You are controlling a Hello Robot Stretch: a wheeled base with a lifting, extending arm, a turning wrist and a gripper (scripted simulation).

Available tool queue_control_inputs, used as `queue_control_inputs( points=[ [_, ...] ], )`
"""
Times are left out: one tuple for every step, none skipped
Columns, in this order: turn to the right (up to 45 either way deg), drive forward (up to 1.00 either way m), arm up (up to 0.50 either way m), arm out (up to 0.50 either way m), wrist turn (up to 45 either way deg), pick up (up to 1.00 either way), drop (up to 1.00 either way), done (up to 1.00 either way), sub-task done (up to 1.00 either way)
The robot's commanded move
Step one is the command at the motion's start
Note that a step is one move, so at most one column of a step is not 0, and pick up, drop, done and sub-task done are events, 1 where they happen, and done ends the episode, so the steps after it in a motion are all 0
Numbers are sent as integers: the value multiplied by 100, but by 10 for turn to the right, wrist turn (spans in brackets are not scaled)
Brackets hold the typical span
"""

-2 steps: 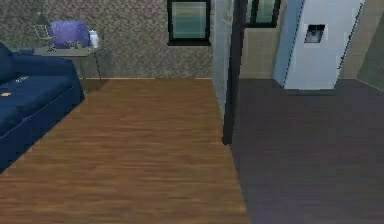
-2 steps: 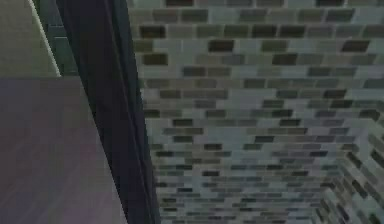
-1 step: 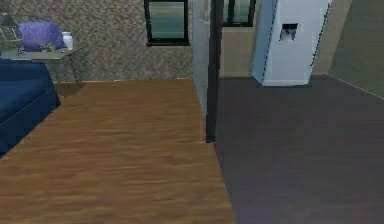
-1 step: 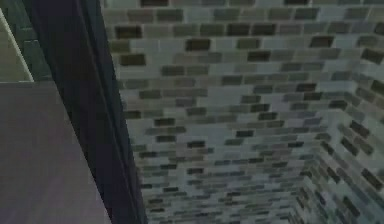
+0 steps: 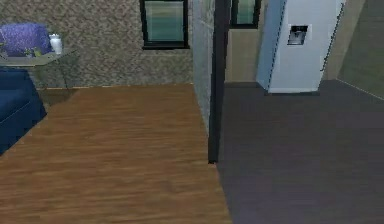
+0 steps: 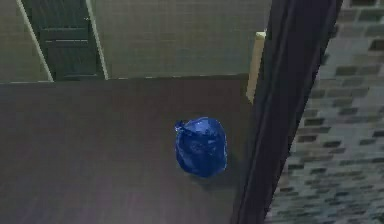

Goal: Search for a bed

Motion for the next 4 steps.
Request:
queue_control_inputs(
  points=[
    [-450, 0, 0, 0, 0, 0, 0, 0, 0],
    [-390, 0, 0, 0, 0, 0, 0, 0, 0],
    [0, 75, 0, 0, 0, 0, 0, 0, 0],
    [-330, 0, 0, 0, 0, 0, 0, 0, 0]
  ],
)
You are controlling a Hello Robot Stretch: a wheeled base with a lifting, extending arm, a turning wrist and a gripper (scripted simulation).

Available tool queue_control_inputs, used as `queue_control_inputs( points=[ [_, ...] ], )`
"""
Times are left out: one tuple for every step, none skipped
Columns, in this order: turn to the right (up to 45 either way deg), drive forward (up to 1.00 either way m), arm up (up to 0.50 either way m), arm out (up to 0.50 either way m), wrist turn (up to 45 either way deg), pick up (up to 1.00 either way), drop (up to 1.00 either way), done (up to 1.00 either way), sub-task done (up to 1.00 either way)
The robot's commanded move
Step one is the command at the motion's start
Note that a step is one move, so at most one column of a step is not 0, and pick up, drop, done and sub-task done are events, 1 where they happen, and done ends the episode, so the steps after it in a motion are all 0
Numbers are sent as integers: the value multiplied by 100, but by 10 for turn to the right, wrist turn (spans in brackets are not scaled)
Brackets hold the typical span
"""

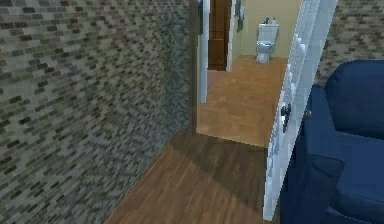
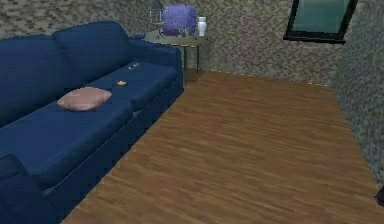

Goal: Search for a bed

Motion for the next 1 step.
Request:
queue_control_inputs(
  points=[
    [0, 5, 0, 0, 0, 0, 0, 0, 0]
  ],
)
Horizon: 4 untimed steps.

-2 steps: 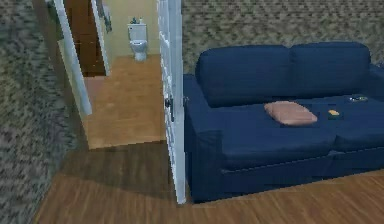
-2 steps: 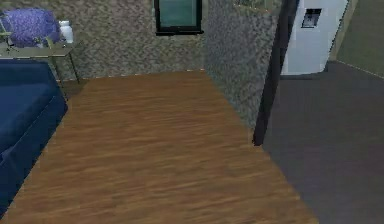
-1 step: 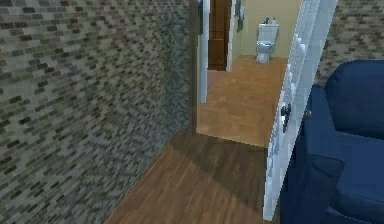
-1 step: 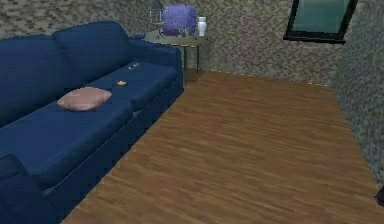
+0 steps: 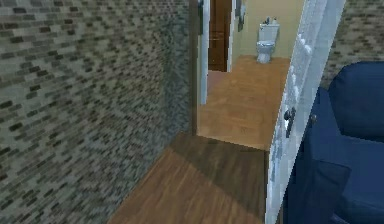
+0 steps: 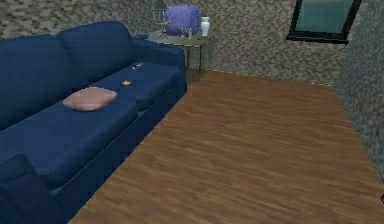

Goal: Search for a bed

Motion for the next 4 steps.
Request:
queue_control_inputs(
  points=[
    [-60, 0, 0, 0, 0, 0, 0, 0, 0],
    [0, 100, 0, 0, 0, 0, 0, 0, 0],
    [390, 0, 0, 0, 0, 0, 0, 0, 0],
    [0, 100, 0, 0, 0, 0, 0, 0, 0]
  ],
)
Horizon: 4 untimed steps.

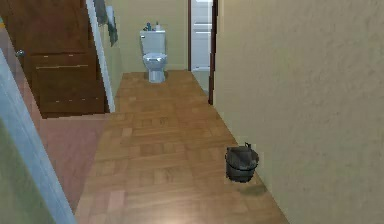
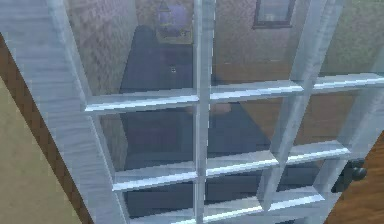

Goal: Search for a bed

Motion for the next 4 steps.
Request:
queue_control_inputs(
  points=[
    [60, 0, 0, 0, 0, 0, 0, 0, 0],
    [0, 20, 0, 0, 0, 0, 0, 0, 0],
    [-240, 0, 0, 0, 0, 0, 0, 0, 0],
    [0, 100, 0, 0, 0, 0, 0, 0, 0]
  ],
)
